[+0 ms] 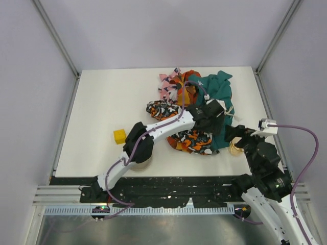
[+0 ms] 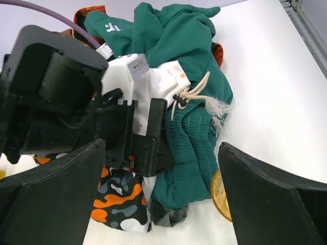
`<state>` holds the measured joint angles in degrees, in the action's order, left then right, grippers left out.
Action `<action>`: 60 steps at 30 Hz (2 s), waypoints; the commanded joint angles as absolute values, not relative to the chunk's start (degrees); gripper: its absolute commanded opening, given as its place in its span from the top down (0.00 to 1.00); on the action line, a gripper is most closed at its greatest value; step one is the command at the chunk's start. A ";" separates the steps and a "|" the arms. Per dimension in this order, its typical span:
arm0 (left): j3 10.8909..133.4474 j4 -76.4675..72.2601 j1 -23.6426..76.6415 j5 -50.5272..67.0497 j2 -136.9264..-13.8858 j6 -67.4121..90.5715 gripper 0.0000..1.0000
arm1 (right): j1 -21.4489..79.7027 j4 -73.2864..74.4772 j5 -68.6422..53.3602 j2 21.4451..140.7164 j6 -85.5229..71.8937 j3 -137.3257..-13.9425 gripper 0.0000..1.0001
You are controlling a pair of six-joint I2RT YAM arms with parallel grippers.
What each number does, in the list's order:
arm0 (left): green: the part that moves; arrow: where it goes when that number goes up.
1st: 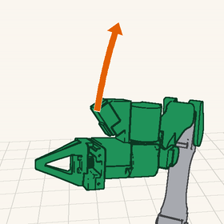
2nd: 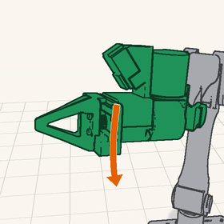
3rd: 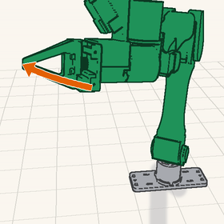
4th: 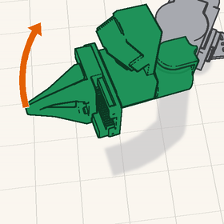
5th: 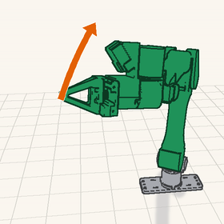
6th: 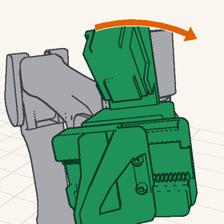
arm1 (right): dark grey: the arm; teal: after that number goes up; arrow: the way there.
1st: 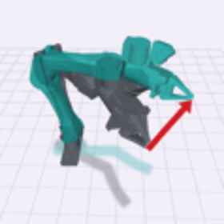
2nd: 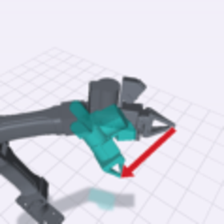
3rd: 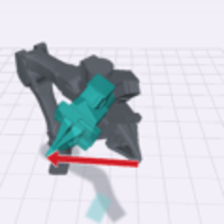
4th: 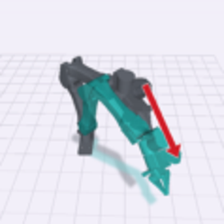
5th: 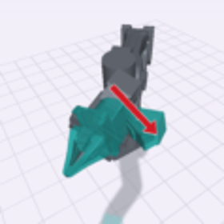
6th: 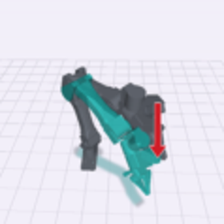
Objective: Pick out a specific cloth from the pile
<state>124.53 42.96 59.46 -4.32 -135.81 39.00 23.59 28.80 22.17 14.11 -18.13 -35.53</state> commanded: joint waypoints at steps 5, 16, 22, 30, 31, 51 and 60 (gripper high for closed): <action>129.47 63.19 61.35 -17.31 -146.60 40.25 0.01 | 23.38 26.81 23.99 13.36 -18.37 -35.16 0.05; 132.63 68.03 59.68 -18.90 -146.97 34.81 1.00 | 23.55 27.07 24.78 13.01 -18.37 -35.16 0.05; 122.10 55.49 57.22 -17.85 -124.16 27.34 1.00 | 23.55 27.95 22.51 15.02 -17.93 -35.59 0.05; 120.04 46.49 50.81 -16.09 -108.90 23.73 1.00 | 23.47 29.01 0.92 27.14 -16.34 -37.01 0.01; 121.89 47.28 50.10 -16.00 -109.16 23.38 1.00 | 23.64 28.31 -2.17 27.94 -17.57 -36.39 0.01; 133.16 49.75 42.10 -14.07 -112.85 23.02 1.00 | 34.80 17.60 6.33 54.83 -30.06 -22.86 0.10; 131.23 50.36 42.27 -18.61 -113.38 24.08 1.00 | 34.81 10.89 3.10 59.06 -27.00 -23.37 0.94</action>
